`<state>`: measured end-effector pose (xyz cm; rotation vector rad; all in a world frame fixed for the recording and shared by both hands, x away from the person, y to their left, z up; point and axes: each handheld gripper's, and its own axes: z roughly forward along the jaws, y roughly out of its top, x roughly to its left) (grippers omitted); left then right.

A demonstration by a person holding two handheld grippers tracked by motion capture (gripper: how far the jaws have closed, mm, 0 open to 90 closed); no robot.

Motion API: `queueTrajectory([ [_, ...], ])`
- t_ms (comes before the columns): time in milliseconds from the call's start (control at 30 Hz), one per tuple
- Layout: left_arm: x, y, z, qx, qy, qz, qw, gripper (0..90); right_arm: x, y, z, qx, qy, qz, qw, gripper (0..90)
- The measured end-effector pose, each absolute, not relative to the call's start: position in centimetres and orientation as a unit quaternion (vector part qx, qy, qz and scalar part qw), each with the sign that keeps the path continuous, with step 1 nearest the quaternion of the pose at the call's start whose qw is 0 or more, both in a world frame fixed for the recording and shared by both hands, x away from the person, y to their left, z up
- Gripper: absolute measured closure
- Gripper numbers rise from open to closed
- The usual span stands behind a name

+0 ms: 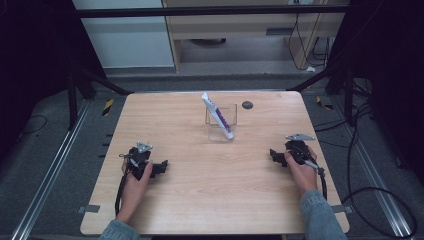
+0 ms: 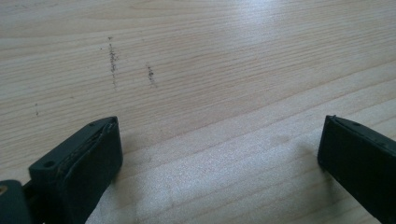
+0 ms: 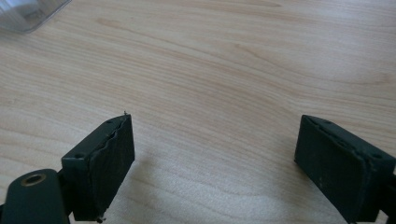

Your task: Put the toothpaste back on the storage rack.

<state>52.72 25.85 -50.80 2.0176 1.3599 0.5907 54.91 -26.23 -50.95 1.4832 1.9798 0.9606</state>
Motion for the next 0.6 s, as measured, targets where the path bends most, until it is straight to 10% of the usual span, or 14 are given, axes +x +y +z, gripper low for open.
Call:
queueTrajectory([
  [600,52.7,25.8,-50.8,0.766,0.514,0.223,0.314,0.0,55.3,-25.1,-51.2,0.563,0.727,0.311,0.241,0.3],
])
